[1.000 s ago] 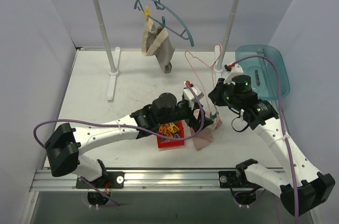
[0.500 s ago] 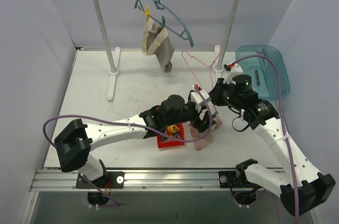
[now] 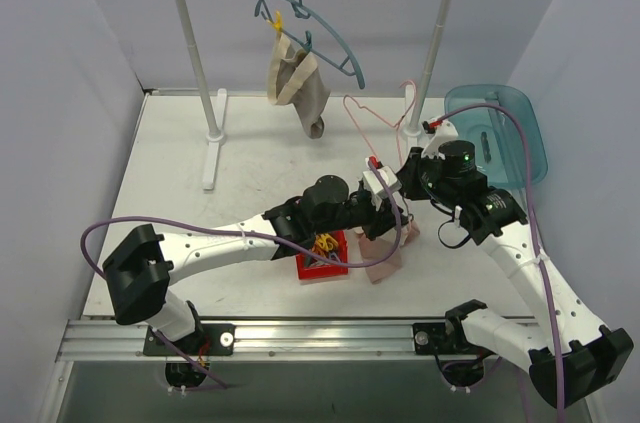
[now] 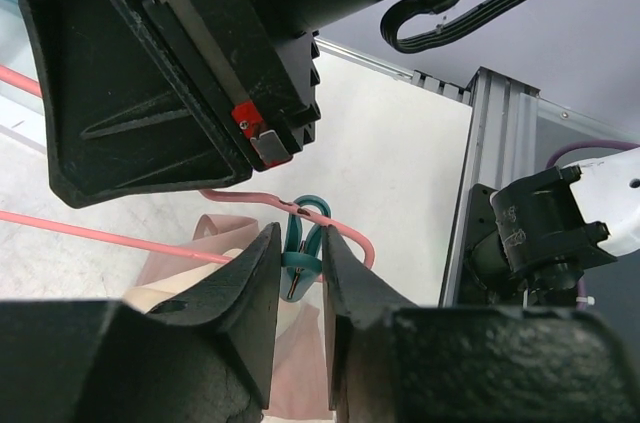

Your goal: Remove the underwear clipped to the hanger

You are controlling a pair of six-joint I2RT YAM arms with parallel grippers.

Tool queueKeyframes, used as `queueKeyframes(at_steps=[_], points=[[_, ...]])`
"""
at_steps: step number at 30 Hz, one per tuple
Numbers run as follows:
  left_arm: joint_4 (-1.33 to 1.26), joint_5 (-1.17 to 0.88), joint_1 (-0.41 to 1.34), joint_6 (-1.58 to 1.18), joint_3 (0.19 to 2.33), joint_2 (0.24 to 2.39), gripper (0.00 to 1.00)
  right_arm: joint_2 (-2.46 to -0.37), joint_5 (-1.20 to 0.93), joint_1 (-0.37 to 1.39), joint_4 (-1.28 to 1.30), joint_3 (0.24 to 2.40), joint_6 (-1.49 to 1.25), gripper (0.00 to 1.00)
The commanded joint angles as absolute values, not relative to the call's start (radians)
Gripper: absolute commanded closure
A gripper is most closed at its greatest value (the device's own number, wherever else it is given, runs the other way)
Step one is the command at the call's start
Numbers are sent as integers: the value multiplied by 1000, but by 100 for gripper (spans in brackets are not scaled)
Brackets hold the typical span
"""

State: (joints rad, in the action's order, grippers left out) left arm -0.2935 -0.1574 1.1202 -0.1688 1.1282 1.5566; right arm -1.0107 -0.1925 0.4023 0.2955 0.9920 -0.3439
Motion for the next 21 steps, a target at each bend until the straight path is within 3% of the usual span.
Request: queueKeyframes(at_steps=[1, 3, 5, 6, 15, 17, 18, 19, 21], points=[[-342, -179, 1126, -155, 1132, 1545, 72, -991, -206, 408, 252, 1042, -351, 100], [-341, -183, 1126, -152, 1131, 1545, 71, -991, -204, 410, 252, 1039, -353, 100], [-341, -175, 1126, -149, 1126, 1549, 93, -989, -203, 410, 252, 1039, -353, 100], [-341, -157, 1126, -147, 1124, 1549, 97, -988, -202, 410, 252, 1039, -353, 100], [-370, -92, 1121, -130, 1097, 1545, 97, -985, -199, 410, 252, 1040, -354, 100], [-371, -91, 1121, -135, 1097, 1536, 68, -980, -199, 410, 252, 1040, -354, 100], [-376, -91, 1121, -135, 1094, 1534, 45, -982, -201, 410, 252, 1042, -354, 100], [-377, -87, 1121, -137, 1091, 1529, 33, -982, -201, 410, 252, 1040, -354, 100], [-394, -80, 1123, -140, 1086, 1528, 24, -982, -206, 410, 253, 1040, -354, 100]])
